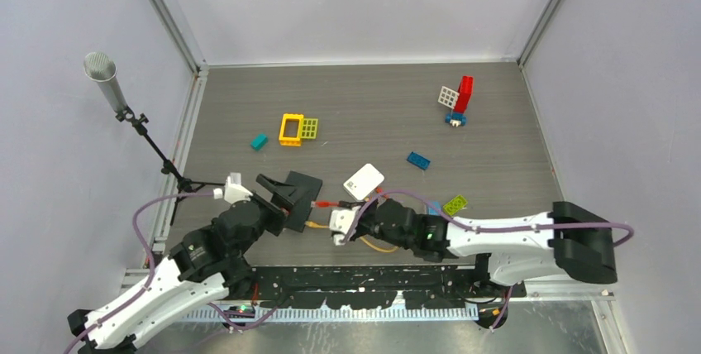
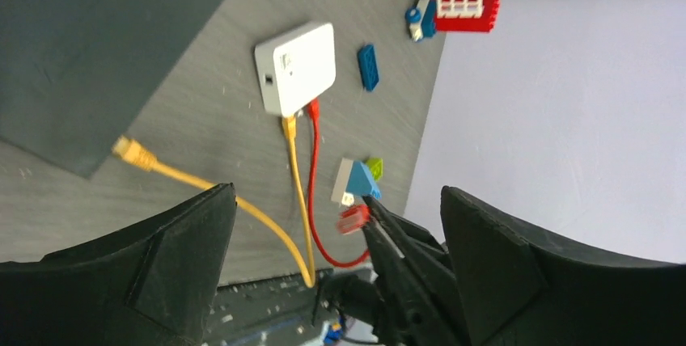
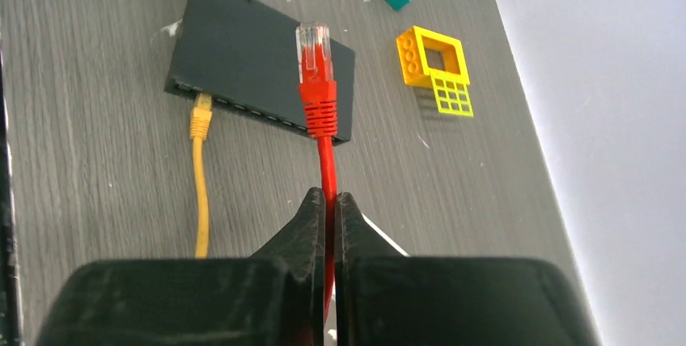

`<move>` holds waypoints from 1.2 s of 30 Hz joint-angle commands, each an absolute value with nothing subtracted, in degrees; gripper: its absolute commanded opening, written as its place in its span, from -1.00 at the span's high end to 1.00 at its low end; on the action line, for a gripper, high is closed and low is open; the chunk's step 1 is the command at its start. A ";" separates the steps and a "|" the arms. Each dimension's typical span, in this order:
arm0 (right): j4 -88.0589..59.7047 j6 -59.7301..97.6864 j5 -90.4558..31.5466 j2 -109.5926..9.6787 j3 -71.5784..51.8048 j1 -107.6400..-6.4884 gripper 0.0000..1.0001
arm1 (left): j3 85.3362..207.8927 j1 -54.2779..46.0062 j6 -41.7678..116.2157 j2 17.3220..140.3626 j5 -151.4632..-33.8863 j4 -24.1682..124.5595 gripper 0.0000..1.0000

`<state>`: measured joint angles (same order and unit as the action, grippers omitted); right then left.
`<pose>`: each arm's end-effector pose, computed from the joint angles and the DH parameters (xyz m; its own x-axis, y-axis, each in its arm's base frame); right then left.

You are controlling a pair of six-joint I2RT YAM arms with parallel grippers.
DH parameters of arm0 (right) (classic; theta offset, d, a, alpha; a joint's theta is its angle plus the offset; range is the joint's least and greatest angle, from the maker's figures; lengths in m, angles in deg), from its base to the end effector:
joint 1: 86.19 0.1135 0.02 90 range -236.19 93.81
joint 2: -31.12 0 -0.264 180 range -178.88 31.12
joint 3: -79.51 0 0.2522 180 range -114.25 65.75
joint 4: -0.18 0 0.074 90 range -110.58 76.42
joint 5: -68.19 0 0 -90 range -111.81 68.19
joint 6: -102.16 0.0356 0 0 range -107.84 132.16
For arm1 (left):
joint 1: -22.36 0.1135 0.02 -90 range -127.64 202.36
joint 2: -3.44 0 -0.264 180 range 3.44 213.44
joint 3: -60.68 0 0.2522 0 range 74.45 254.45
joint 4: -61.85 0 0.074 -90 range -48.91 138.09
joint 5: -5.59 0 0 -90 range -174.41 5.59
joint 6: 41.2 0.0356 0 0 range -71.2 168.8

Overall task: Insert the plug into the switch port
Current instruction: Pick up the connector from the center of the board, then insert the connector into the switch port.

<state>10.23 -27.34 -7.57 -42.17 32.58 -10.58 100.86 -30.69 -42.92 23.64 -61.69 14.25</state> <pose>0.0766 0.2634 0.2239 0.5060 -0.5086 -0.6966 -0.7236 0.1893 -0.6638 0.0735 -0.0748 0.2413 -0.5228 -0.8387 -0.1524 -0.2945 0.3455 -0.8910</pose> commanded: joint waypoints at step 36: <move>-9.86 15.72 -28.09 -56.48 19.50 -30.61 0.99 | 97.44 -5.09 8.64 48.51 -66.05 41.36 -0.92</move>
